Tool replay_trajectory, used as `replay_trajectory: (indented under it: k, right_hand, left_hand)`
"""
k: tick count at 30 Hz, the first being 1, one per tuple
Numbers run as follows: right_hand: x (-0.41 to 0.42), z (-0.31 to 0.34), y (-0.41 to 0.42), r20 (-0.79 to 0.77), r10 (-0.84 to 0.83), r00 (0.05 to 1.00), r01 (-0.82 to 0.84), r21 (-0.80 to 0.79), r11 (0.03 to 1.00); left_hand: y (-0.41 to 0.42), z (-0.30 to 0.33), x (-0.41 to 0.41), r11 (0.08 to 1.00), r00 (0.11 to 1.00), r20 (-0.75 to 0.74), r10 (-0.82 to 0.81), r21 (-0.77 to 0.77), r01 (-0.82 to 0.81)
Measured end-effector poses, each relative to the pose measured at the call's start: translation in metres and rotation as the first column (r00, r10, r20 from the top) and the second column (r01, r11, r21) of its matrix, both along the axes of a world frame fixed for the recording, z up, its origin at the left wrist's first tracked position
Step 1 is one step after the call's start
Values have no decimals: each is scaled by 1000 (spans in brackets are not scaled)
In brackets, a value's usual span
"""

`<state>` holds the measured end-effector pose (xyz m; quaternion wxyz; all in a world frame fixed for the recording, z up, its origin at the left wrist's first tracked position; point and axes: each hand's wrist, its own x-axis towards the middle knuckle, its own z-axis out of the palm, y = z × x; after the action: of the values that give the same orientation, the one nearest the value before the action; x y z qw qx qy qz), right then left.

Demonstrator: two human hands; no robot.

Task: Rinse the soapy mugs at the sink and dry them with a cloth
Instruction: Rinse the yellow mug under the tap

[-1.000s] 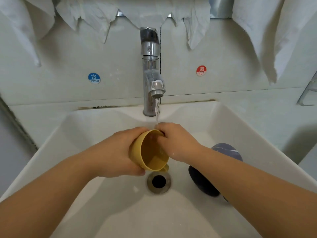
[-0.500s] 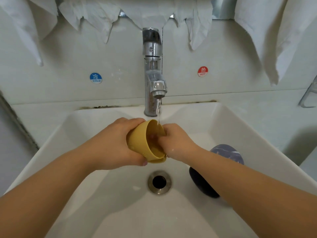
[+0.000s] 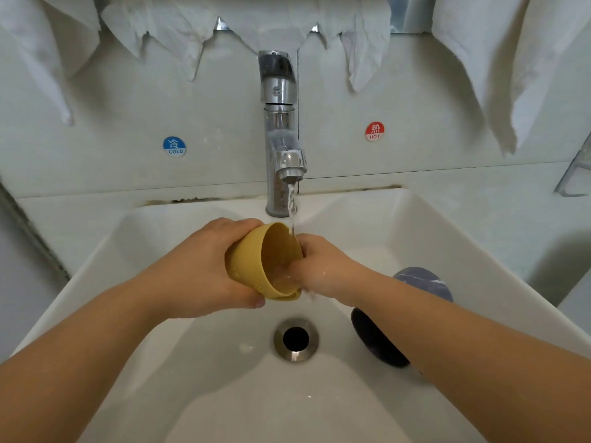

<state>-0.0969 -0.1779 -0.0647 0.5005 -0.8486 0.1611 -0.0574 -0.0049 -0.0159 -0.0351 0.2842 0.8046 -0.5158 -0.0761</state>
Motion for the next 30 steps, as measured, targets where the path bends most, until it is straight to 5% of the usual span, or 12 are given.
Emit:
replay_trajectory:
  k: [7,13,18,23,28,30]
  right_hand:
    - [5,-6,1,117,-185,976,191,-46,980]
    - [2,-3,2,2,-67,998,66,84,994]
    - [4,-2,3,120,-184,976,193,-68,979]
    - [-2,1,5,-118,-19,993,40,180,983]
    - [2,-5,5,-21,-194,981,192,-78,978]
    - [2,-2,4,-39,-145,989,143,-52,988]
  left_hand:
    - [-3,2,-5,998,999,27,-40,-46,41]
    - [-1,0,-2,998,997,68,-31,-50,35]
    - [-3,-1,-2,997,994,95,-48,-60,54]
    - [-1,-5,3,999,984,180,-13,-28,18]
    - [-2,-5,3,998,983,179,-26,-48,35]
    - [-2,-4,4,998,983,185,-21,-54,32]
